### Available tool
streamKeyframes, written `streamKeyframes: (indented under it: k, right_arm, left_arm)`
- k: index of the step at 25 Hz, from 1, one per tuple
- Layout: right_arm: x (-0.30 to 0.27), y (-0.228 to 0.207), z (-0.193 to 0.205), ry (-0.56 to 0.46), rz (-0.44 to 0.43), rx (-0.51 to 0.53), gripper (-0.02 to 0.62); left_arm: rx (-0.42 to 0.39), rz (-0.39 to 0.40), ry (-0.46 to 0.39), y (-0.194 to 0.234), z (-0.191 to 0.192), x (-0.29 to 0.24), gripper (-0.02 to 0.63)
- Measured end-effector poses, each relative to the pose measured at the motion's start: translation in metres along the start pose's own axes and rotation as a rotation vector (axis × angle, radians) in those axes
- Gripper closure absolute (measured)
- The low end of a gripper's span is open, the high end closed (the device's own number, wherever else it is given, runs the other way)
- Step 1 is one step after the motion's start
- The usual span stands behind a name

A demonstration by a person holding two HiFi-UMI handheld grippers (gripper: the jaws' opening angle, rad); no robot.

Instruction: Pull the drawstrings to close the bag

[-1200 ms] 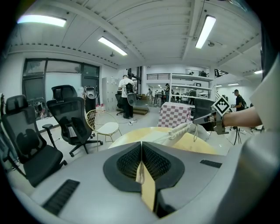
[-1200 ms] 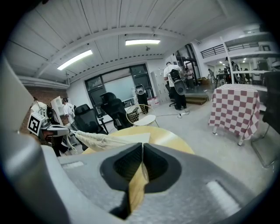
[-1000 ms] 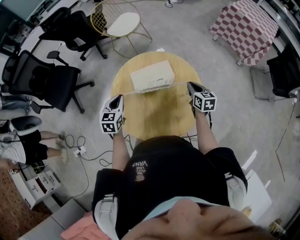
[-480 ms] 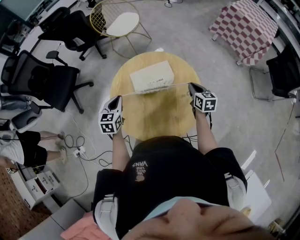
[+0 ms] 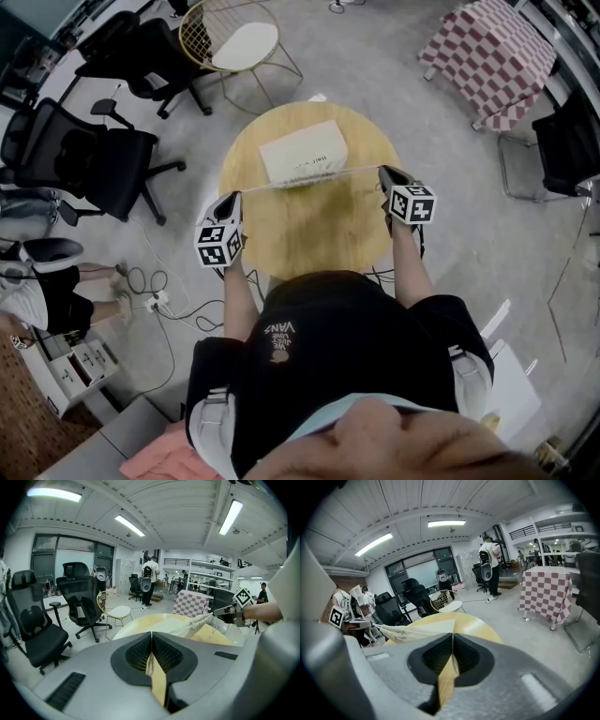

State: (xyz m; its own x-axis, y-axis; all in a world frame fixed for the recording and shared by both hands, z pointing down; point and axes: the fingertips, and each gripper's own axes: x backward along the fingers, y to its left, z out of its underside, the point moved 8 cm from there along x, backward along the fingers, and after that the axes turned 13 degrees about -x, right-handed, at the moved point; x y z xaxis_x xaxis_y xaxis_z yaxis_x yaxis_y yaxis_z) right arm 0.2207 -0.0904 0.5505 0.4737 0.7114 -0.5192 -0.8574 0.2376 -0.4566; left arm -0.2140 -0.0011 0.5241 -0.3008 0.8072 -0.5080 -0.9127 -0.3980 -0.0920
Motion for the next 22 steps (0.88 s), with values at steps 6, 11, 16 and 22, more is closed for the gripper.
streamKeyframes:
  k: [6, 11, 16, 22]
  right_arm:
    - [0.001, -0.004, -0.002, 0.000, 0.004, 0.002, 0.592]
    - [0.003, -0.007, 0.000, -0.006, 0.013, -0.004, 0.593]
    - [0.004, -0.009, -0.003, -0.009, 0.009, -0.002, 0.594]
    - [0.009, -0.015, -0.007, -0.009, 0.031, 0.005, 0.594]
  left_arm:
    - [0.023, -0.008, 0.001, 0.003, 0.002, 0.001, 0.589]
    - [0.032, -0.006, 0.002, 0.005, 0.007, 0.002, 0.589]
    - [0.041, -0.013, -0.001, 0.009, 0.007, 0.004, 0.589]
    - [0.052, -0.008, 0.004, 0.009, 0.005, 0.003, 0.589]
